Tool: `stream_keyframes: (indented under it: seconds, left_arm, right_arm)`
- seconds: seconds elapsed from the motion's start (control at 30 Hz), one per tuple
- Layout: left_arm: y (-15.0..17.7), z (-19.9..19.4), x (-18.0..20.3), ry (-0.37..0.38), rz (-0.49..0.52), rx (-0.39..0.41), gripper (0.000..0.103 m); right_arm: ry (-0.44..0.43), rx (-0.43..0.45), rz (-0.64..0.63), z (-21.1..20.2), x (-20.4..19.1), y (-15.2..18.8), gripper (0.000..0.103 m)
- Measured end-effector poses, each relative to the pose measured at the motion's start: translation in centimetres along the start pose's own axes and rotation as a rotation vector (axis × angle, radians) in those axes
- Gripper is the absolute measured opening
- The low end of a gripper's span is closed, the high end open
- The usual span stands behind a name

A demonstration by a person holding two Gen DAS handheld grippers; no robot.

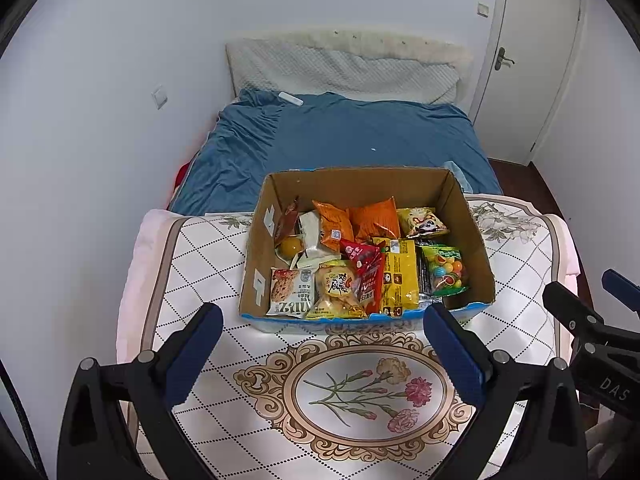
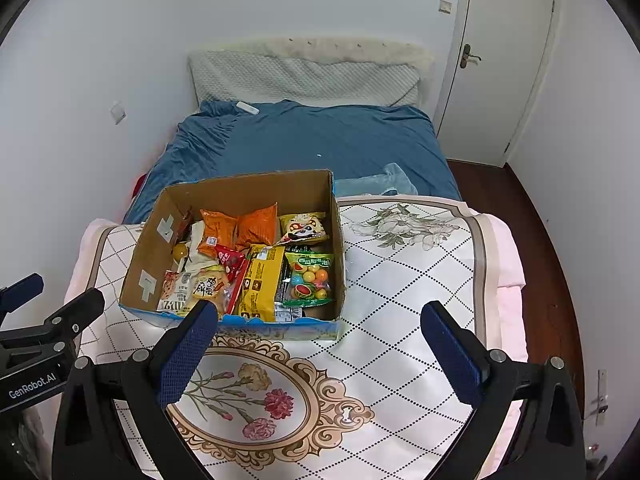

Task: Organize snacks

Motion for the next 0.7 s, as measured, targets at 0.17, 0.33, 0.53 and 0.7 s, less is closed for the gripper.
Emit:
stream_keyframes:
  seconds: [0.17, 0.33, 0.53, 0.7]
  left_arm:
    - [-0.02, 0.0, -0.02, 0.0, -0.002, 0.0, 0.103]
    - [-0.11, -0.11, 0.06, 0.003, -0.003, 0.0, 0.103]
    - [-0.46, -0.42, 0.39, 0.004, -0.005, 0.01, 0.103]
    - [-0.26, -0.51, 0.41, 0.005, -0.006, 0.018, 0.103]
  right_arm:
    - [-0.001, 0.0, -0.001, -0.01, 0.03, 0.0, 0.103]
    - [0.0, 0.003, 0.0, -0.23, 0.01, -0.04, 0.103]
    - [0.002, 0.003, 0.001, -0.4, 0.01, -0.09, 0.103]
    - [0.003, 0.005, 0.001, -0.5, 0.03, -0.19, 0.103]
Point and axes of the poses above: each gripper's, at about its wrist camera, not at the fingertips, and z roughly the way its jaws point, x to its right, y to its underside, the point moved 4 cm from there along z, roughly the way its jaws point, and after that the axes turned 13 degrees about -x, right-handed, at the moved point
